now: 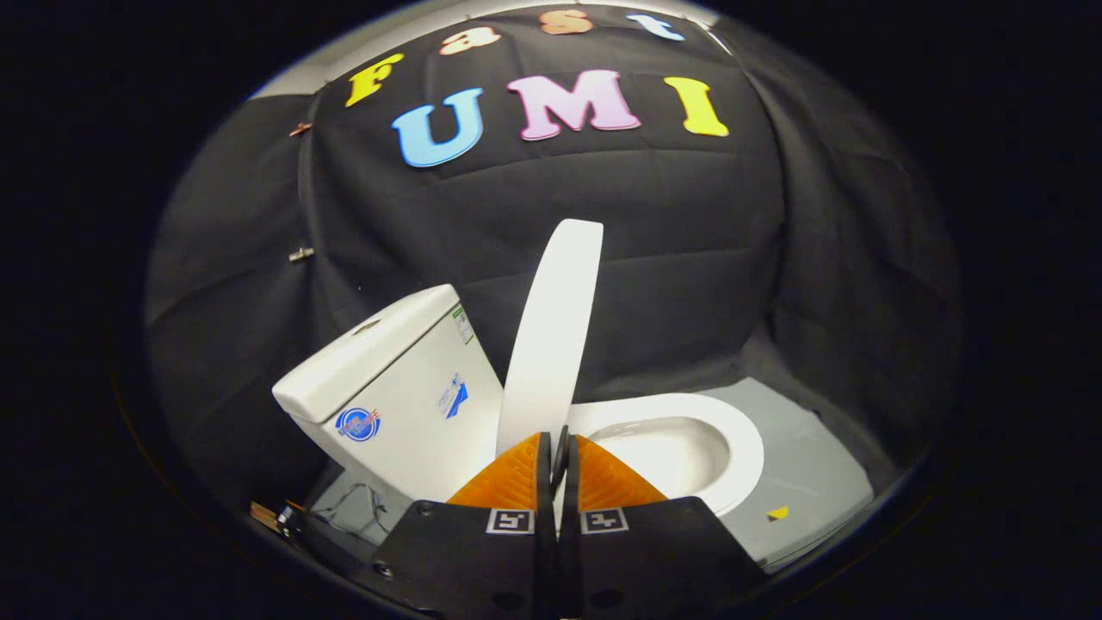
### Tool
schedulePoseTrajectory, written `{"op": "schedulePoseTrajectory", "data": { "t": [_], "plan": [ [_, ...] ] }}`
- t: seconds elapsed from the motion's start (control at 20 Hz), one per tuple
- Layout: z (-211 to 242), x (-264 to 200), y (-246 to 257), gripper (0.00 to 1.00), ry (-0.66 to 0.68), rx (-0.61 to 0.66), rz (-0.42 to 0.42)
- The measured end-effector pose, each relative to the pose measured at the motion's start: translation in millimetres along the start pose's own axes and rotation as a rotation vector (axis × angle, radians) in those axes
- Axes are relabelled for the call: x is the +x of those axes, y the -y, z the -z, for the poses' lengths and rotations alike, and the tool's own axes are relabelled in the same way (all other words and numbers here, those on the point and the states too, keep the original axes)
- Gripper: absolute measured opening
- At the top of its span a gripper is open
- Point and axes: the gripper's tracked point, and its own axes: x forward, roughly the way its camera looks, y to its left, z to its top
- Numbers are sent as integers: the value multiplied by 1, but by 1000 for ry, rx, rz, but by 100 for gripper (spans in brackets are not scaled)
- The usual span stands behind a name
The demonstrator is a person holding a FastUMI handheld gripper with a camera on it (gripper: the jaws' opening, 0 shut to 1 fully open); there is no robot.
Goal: Open the toilet lid.
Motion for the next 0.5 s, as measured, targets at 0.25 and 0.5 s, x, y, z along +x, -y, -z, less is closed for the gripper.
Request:
{"op": "schedulePoseTrajectory", "data": {
  "t": [0.25,0.5],
  "plan": [
    [-8,4,-51,5,37,-145,9],
    [-6,10,-88,5,57,-258,19]
  ]
}}
